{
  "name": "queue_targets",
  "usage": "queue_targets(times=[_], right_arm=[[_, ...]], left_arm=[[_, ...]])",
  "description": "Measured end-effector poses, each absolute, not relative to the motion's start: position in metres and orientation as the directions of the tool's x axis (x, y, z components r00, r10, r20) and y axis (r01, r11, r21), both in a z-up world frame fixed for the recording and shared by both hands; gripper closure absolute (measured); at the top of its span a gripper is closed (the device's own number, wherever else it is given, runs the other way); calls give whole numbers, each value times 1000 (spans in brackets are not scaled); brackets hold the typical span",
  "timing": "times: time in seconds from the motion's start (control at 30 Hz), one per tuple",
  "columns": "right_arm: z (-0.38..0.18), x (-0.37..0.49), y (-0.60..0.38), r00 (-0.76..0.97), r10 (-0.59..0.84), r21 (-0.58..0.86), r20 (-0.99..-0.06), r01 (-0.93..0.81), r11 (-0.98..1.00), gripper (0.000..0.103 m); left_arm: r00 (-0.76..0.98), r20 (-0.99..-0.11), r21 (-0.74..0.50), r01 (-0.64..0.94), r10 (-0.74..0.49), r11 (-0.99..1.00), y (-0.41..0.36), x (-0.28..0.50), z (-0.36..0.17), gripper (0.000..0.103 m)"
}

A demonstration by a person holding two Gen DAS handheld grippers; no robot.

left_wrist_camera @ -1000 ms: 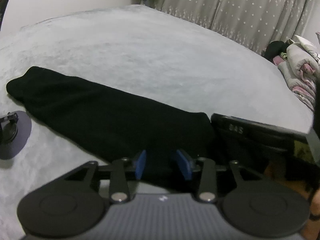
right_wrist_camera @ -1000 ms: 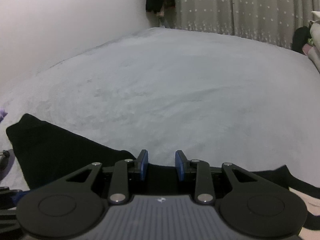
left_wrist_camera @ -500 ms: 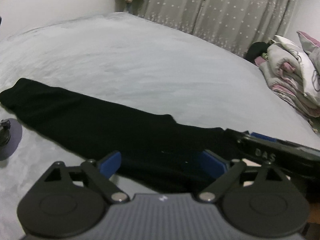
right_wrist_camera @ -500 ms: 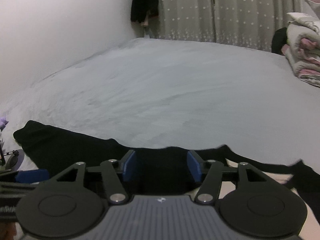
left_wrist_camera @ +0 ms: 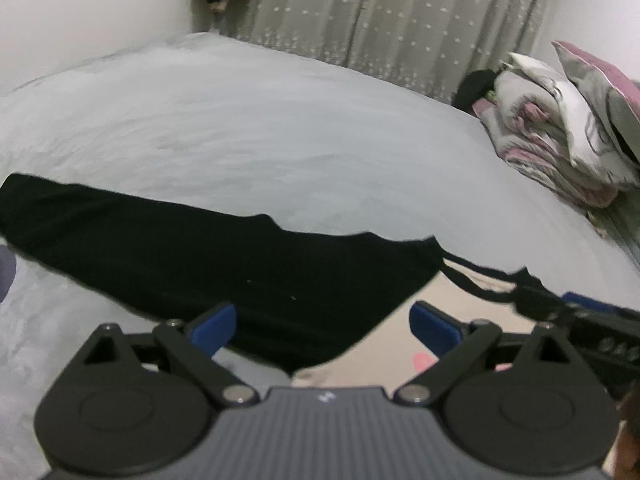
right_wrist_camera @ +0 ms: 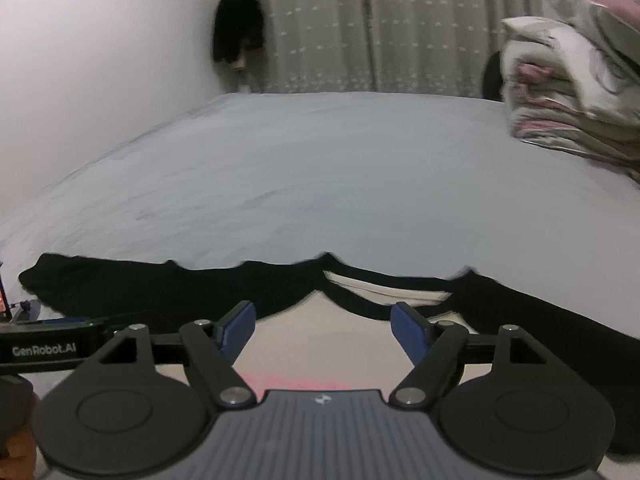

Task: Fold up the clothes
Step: 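Open both grippers and lift them away from the flattened shirt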

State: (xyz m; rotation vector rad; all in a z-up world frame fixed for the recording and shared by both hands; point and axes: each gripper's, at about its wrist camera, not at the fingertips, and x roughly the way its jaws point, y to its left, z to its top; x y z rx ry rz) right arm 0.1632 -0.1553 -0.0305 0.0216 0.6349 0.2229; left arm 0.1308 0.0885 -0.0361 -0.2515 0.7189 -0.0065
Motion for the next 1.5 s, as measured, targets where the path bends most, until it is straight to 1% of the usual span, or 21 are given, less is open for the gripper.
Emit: queue_targets(times=[0.27,0.43,0.53,0.7,0.8,1.13,1.37,1.5], right_arm=[[-19,130,-228,812,103,143,-575,-24,989,21],[-23,116,-265,814,49,184,-578,72,980,20],[-27,108,-284,814,28,201,-581,110,973,20],[-37,101,-311,798,-43,183,-601,190,965,20],[-43,97,-327,785,-72,187,-615,234,954,20],[-58,77,-370,743,-126,183,-658,319,930,20],[-57,63,-411,746,-164,256,-646,414,874,20],[-58,54,-435,749,-200,289,-632,467,836,21]], left_arm=[[760,-642,-191,-26,-105,981,65,122,-36,2],[764,-634,-179,5,-120,984,55,118,-36,1],[776,-618,-165,27,-125,986,49,113,-35,1],[814,-570,-124,51,-113,991,45,101,-32,1],[820,-558,-132,67,-130,989,48,97,-30,1],[792,-596,-161,45,-133,986,56,103,-36,0],[780,-611,-147,56,-136,988,51,104,-41,0],[789,-599,-154,54,-137,987,53,105,-41,0]])
